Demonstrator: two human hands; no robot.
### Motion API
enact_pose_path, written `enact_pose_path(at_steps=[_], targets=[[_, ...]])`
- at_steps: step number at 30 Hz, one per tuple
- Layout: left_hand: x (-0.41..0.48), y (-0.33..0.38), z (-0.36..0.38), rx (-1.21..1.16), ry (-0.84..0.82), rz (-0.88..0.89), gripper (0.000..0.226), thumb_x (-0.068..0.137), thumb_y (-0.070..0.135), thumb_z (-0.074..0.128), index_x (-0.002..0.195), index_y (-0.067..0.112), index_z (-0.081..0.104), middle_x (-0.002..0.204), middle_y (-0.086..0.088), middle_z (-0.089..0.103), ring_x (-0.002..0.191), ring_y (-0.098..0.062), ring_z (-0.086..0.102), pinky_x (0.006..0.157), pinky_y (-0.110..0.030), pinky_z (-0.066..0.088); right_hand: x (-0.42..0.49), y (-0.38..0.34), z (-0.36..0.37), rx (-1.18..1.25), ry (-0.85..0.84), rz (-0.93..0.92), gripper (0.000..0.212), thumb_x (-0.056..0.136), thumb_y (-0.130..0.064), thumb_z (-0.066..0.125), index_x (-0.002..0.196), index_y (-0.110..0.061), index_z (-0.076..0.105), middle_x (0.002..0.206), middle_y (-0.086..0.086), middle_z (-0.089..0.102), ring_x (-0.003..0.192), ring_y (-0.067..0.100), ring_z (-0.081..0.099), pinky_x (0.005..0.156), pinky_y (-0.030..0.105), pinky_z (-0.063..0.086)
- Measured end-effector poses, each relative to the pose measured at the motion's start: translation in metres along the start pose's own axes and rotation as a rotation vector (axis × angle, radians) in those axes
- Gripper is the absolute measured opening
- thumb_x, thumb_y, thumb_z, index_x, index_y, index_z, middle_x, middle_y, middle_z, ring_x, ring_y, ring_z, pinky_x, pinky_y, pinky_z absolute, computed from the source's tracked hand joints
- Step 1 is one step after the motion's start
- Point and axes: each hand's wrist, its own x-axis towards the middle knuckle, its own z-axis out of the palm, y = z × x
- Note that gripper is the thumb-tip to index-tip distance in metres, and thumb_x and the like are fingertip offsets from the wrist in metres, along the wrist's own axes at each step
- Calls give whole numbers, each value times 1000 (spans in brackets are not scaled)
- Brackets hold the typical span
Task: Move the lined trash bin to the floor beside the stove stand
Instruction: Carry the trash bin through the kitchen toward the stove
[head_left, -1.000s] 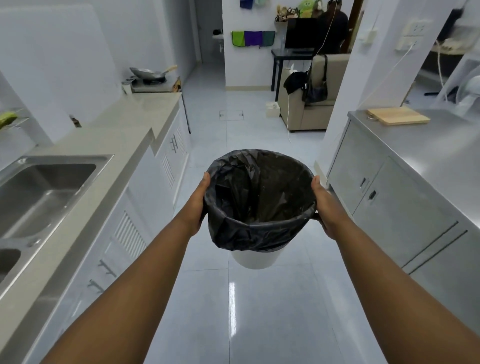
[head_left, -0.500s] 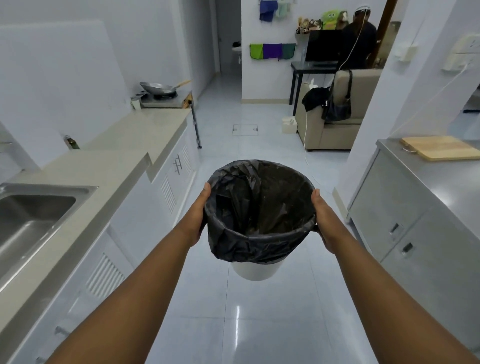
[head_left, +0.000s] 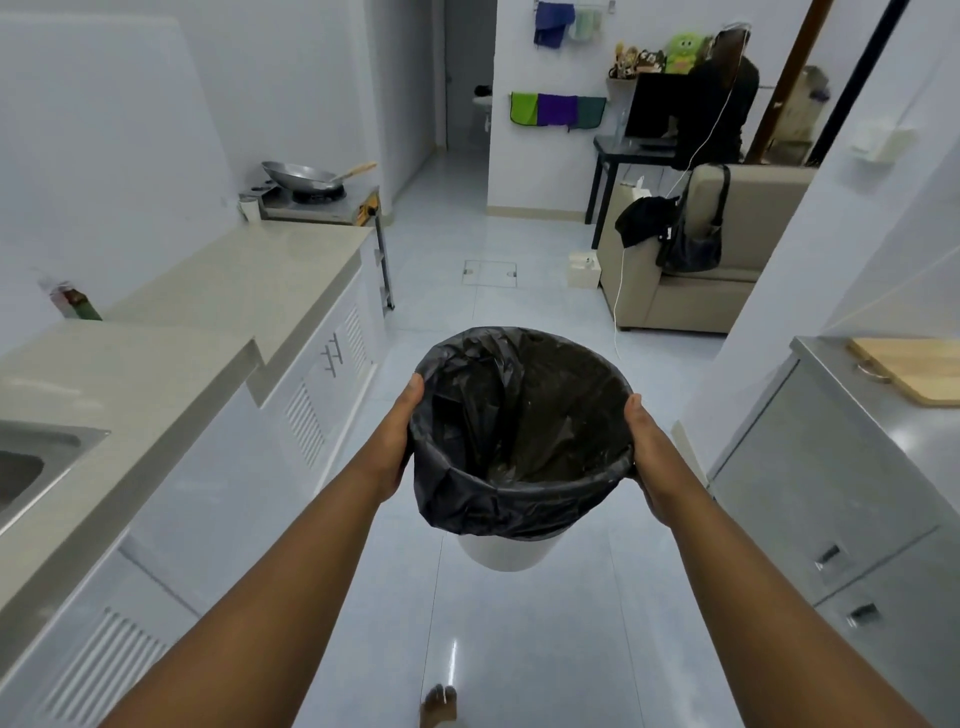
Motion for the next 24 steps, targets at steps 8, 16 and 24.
enact_pose_path(at_steps=[8, 16, 24], targets=[[146, 32, -45, 15, -40, -32, 92, 64, 93, 48, 138, 40, 58, 128, 16, 69, 119, -3, 60, 91, -22, 46, 134, -28, 16, 12, 65, 32, 97, 69, -93, 32, 147, -36, 37, 145, 1, 48, 132, 26, 48, 105, 42, 44], [268, 61, -82, -2, -48, -28, 91, 69, 89, 45, 140, 34, 58, 136, 6, 66, 129, -14, 56, 112, -38, 38, 252, -49, 34, 25, 92, 48, 93, 75, -87, 29, 150, -33, 34, 153, 6, 42, 135, 28, 45, 110, 50, 39], [392, 72, -91, -7, -31, -21, 89, 70, 89, 47, 138, 33, 60, 135, 7, 67, 130, -16, 56, 113, -40, 38, 387, -56, 19, 36, 64, 53, 105, 62, -97, 33, 148, -37, 36, 150, 1, 46, 134, 26, 46, 110, 47, 39]])
